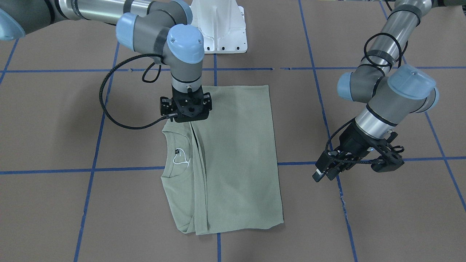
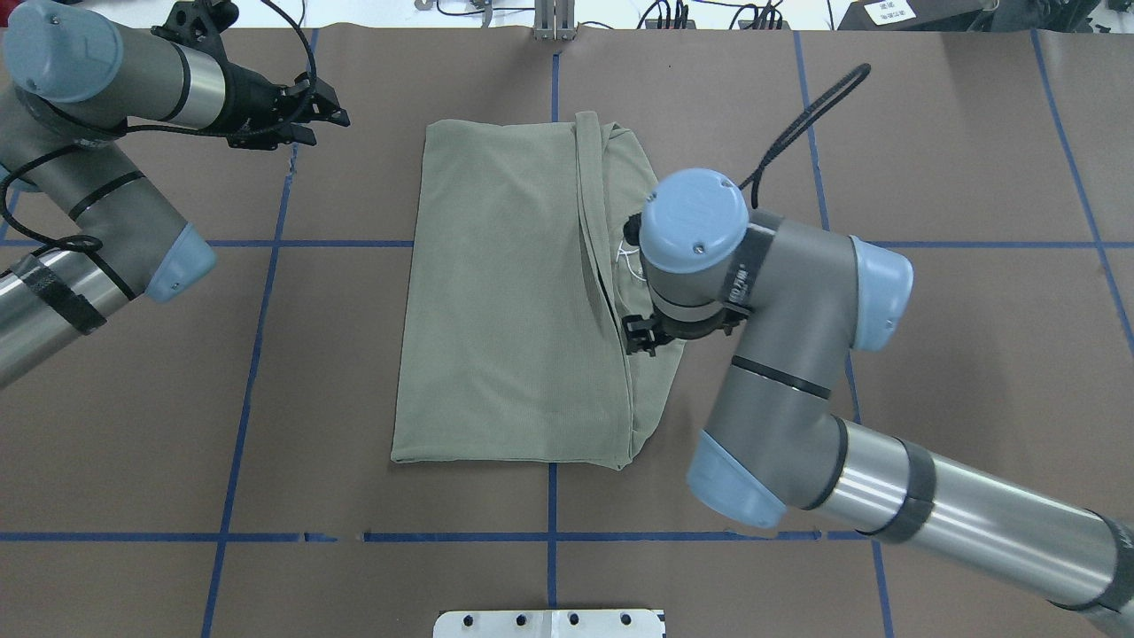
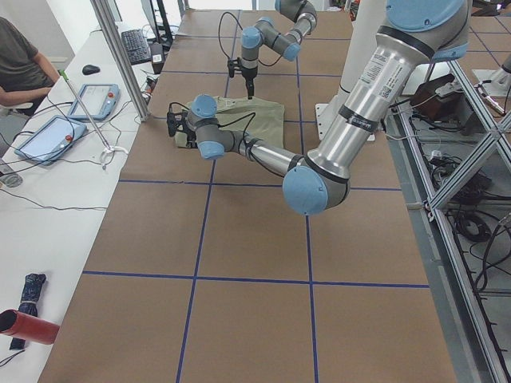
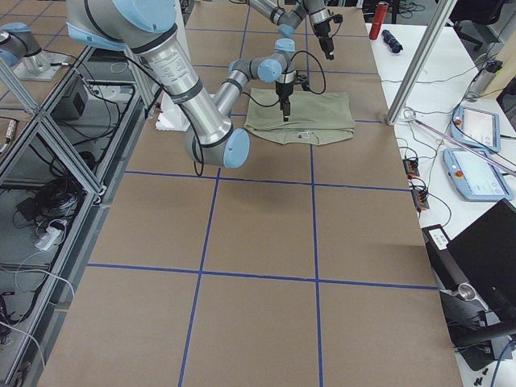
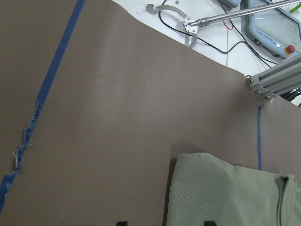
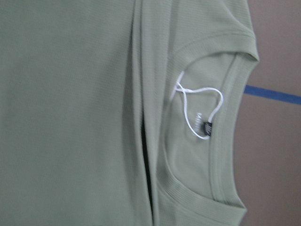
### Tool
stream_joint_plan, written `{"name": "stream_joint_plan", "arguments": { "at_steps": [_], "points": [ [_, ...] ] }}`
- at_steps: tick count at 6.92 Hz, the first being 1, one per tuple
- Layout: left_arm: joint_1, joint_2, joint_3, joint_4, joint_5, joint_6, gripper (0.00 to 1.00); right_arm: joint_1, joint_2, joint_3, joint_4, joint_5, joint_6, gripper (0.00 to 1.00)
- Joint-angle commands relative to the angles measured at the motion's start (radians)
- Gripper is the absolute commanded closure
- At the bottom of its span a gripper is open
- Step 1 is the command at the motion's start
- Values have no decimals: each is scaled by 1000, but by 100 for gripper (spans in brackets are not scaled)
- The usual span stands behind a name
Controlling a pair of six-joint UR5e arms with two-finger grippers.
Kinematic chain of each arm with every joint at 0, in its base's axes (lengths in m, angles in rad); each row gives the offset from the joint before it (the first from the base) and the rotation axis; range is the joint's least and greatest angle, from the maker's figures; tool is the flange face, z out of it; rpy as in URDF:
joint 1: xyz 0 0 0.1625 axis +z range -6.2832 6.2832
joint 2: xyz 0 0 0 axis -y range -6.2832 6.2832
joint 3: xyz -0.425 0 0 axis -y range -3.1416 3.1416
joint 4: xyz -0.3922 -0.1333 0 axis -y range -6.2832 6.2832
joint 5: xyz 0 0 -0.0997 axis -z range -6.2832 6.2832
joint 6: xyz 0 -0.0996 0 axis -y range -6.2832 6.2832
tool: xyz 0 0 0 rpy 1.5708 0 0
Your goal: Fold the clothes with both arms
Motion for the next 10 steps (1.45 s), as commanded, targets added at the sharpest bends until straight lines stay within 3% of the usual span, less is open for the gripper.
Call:
{"name": "stream_joint_plan", "arguments": {
  "at_steps": [1,6,9,10],
  "points": [
    [-2,4,-15,1,-7,-1,37,18,111,-186,61,-5,22,0],
    [-2,7,-15,1,-7,-4,37,47,114,-346,138,-37,-14,0],
    [-2,5,-16,1,-9,-4,37,73,90,-348,138,-23,-36,0],
    [-2,5,-16,1,-9,-3,37,116,41,-330,135,30,-92,0]
  ]
}}
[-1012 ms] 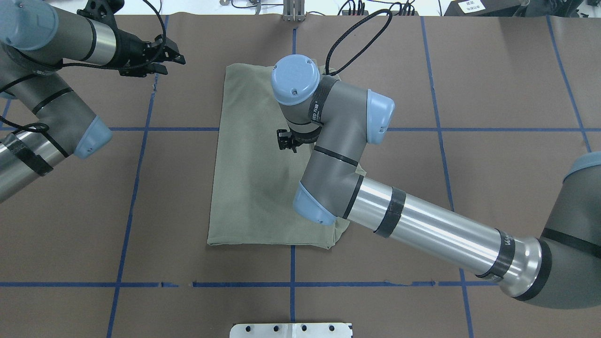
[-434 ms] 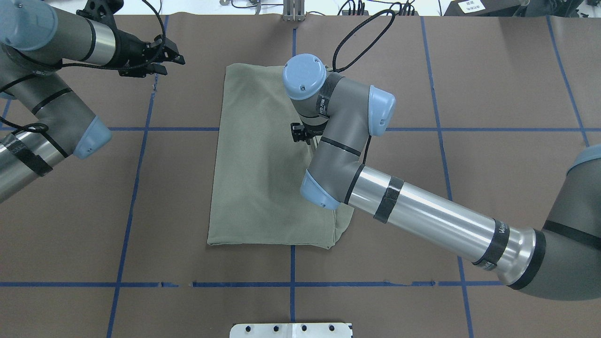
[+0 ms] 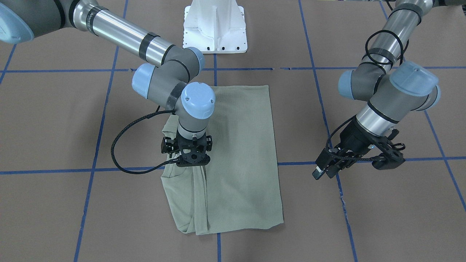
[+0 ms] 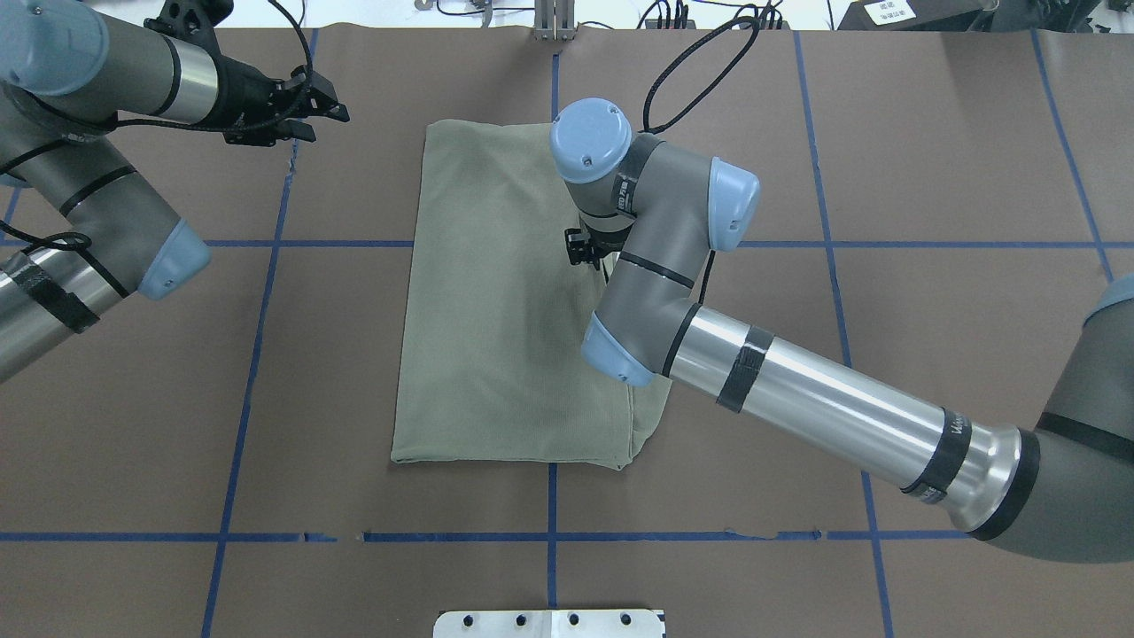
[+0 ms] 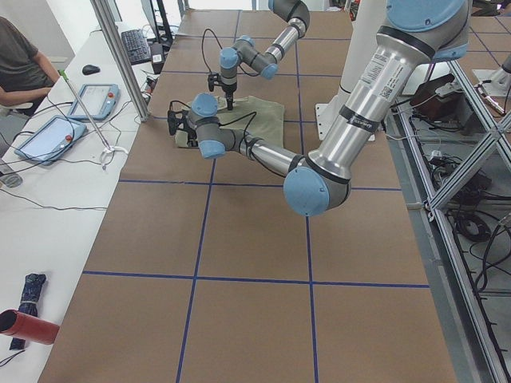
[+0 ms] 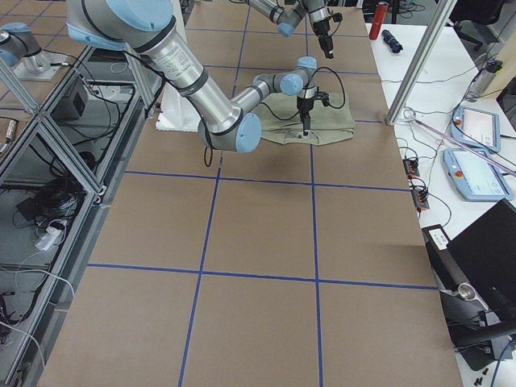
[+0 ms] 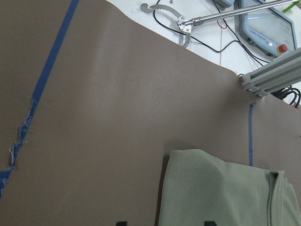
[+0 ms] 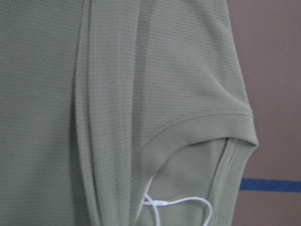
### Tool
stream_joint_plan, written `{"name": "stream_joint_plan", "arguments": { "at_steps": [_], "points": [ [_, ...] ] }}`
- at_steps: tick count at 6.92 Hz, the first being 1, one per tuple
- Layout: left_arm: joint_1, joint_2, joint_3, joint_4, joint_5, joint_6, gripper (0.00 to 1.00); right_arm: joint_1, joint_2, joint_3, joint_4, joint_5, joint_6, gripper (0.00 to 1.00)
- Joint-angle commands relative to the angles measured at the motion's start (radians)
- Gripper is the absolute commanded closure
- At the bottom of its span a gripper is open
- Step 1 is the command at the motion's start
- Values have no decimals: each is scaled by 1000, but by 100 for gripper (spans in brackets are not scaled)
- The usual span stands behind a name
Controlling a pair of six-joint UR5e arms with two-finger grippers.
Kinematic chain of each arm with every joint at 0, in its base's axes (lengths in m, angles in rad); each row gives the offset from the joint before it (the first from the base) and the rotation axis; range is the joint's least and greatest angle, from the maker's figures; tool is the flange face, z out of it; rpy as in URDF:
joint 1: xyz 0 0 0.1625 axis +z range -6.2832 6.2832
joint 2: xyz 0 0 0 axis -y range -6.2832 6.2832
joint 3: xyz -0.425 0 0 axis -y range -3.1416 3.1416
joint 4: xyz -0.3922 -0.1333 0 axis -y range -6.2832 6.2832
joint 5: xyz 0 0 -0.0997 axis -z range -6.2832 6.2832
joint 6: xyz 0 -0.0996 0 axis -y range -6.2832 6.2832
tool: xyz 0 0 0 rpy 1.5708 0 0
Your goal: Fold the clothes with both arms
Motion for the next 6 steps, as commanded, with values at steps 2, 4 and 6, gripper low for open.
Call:
{"name": "stream_joint_plan", "arguments": {
  "at_steps": [2,4,6],
  "points": [
    [-2,1,-25,1,0,-3,37,90,-209,177,-7,58,-178,0],
    [-2,1,-59,44,-2,-5,37,93,-142,171,-6,61,-164,0],
    [-2,77,-179,54,-7,-8,37,104,-16,37,41,55,-56,0]
  ]
}}
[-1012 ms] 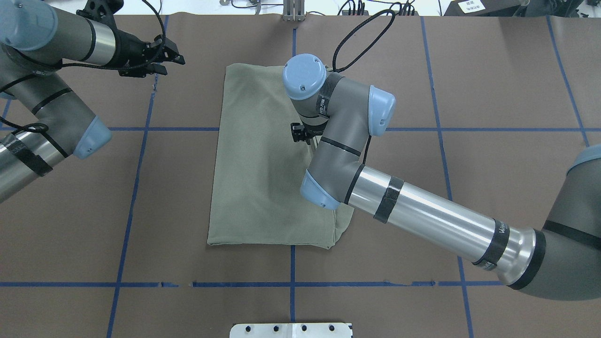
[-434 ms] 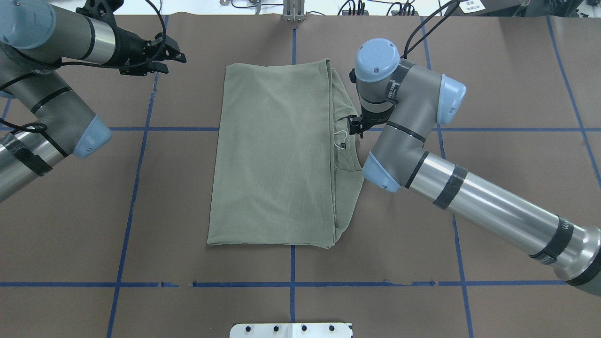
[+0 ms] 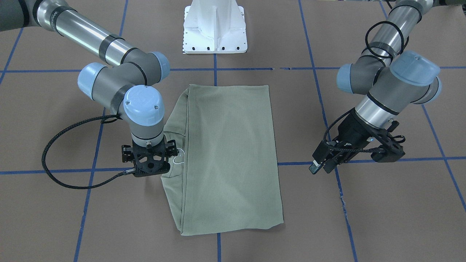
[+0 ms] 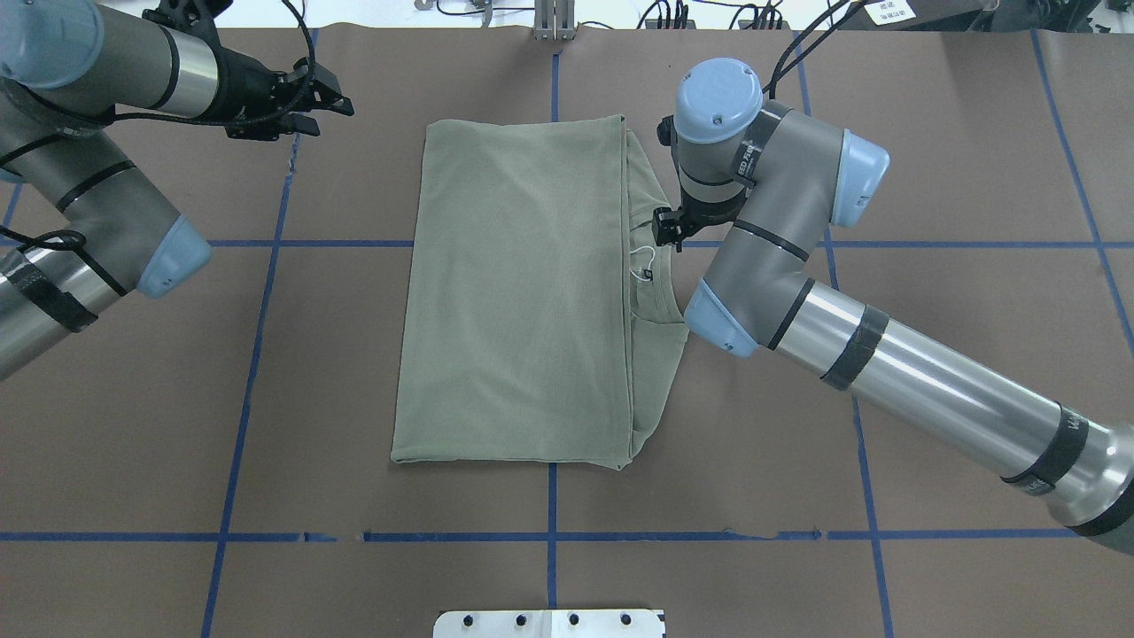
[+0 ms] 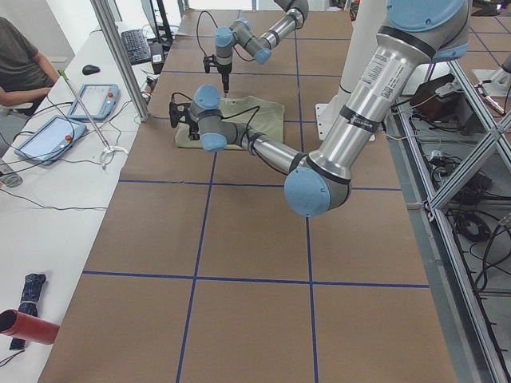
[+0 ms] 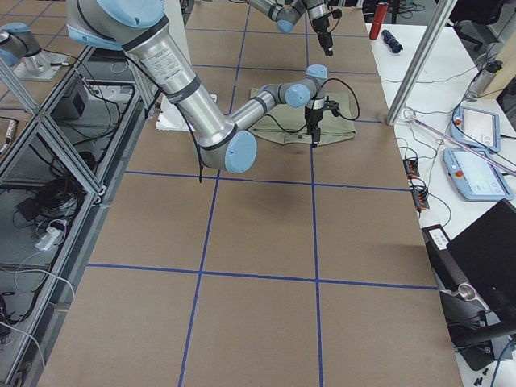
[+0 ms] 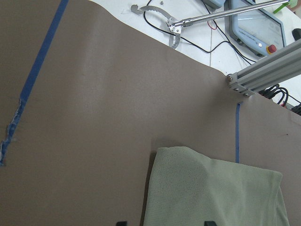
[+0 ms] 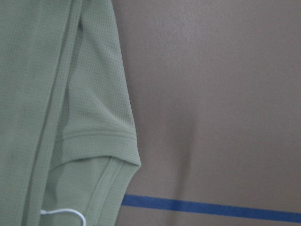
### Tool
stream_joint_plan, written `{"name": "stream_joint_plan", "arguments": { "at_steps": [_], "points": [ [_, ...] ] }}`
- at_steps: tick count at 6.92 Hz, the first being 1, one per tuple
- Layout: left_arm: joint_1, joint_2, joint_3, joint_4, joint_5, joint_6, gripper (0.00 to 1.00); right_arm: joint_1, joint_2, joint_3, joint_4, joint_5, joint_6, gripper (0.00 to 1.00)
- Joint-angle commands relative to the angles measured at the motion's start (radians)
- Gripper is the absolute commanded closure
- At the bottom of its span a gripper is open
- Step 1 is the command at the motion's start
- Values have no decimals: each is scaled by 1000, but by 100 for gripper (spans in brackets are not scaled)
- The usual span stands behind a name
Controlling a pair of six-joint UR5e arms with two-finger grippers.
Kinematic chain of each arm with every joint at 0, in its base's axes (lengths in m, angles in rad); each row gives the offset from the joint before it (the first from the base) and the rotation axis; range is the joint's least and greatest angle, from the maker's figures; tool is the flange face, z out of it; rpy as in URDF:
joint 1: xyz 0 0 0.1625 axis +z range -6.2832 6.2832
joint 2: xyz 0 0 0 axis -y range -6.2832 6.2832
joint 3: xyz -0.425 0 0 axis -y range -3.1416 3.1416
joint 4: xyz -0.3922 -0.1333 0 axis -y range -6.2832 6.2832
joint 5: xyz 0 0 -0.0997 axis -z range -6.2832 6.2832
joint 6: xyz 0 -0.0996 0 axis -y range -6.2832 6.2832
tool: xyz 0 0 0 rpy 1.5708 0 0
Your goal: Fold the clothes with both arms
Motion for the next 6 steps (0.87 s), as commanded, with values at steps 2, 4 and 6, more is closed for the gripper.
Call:
{"name": "stream_joint_plan", "arguments": {
  "at_steps": [2,4,6],
  "points": [
    [7,114,-184,5,-20,-53,36,-8,197,-327,231,-25,170,0],
    [22,112,-195,5,-22,-65,36,-30,186,-252,225,-45,238,0],
    [36,105,-203,4,-20,-65,36,-102,-1,73,235,-52,624,0]
  ]
}}
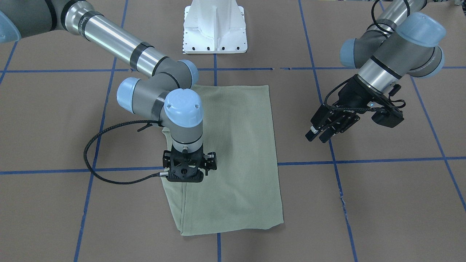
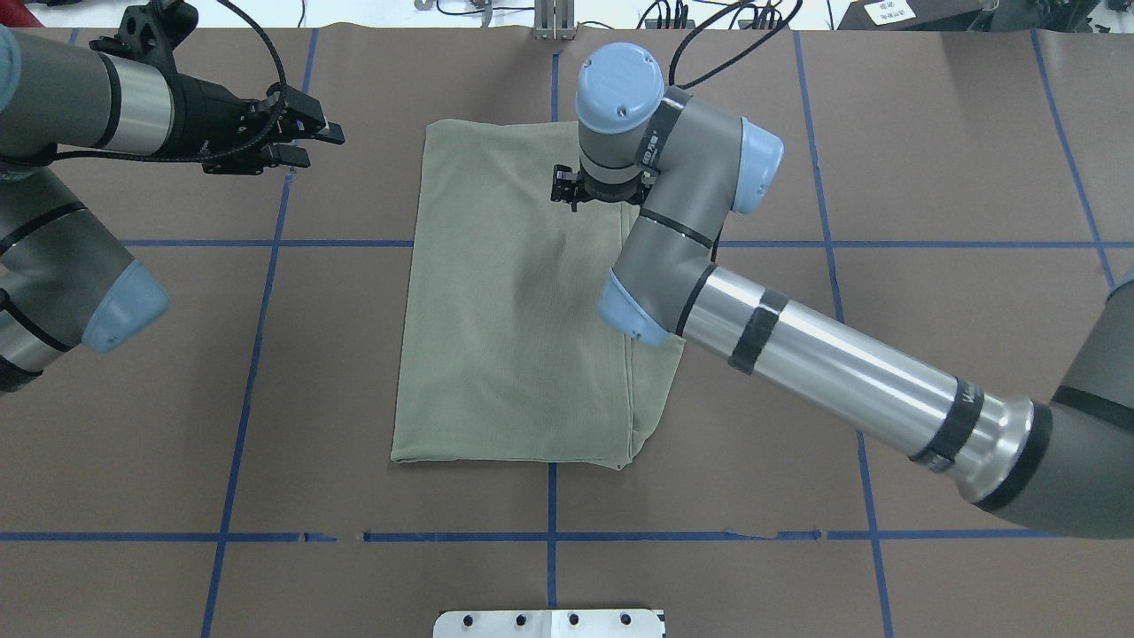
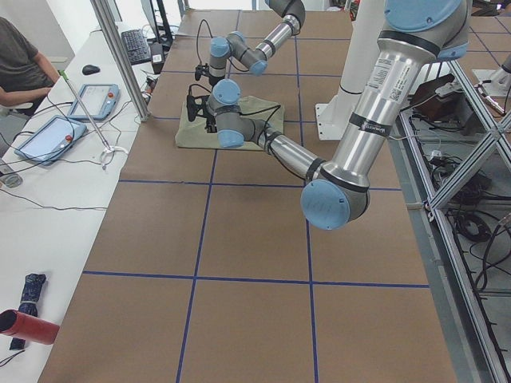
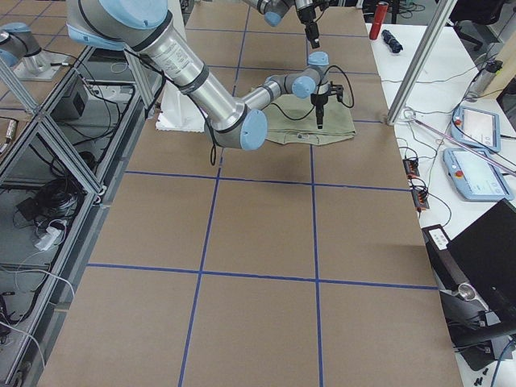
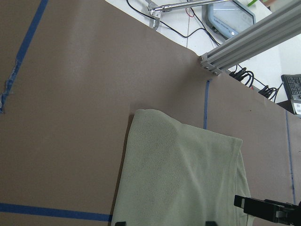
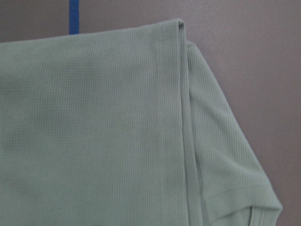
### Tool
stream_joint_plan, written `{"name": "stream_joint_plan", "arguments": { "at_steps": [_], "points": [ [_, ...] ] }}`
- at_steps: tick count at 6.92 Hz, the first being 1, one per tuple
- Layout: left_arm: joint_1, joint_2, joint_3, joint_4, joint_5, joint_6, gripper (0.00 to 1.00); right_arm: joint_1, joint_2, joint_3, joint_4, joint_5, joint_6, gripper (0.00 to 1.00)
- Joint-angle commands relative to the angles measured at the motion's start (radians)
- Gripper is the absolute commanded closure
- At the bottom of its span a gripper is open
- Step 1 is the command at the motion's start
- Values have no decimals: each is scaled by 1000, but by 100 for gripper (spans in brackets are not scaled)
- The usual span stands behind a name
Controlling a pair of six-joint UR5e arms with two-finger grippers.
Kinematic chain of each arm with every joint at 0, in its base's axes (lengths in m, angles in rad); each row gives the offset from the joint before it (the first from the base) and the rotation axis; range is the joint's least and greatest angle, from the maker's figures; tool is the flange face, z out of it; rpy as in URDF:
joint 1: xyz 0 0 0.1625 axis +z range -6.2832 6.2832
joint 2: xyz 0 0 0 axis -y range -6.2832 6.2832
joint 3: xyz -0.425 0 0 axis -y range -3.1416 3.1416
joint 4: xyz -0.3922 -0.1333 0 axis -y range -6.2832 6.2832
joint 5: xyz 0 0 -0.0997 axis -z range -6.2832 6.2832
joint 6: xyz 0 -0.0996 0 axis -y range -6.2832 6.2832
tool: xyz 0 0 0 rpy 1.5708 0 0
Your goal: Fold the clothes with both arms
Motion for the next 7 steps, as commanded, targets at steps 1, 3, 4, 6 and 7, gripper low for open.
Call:
{"name": "stream_joint_plan", "arguments": {
  "at_steps": [1,3,4,6,7],
  "points": [
    [26,-4,-14,-3,5,-1,36,-86,-189,294,2,-58,359,0],
    [56,0,-37,-3,14,-21,35,-226,-379,542,-36,-210,581,1],
    [57,2,-38,-3,16,-21,35,-266,-460,649,-53,-228,735,1],
    [54,5,-50,-3,17,-21,34,-410,-486,676,-64,-403,934,2],
    [54,19,-58,-3,17,-21,34,-443,-489,670,-62,-411,963,2]
  ]
}}
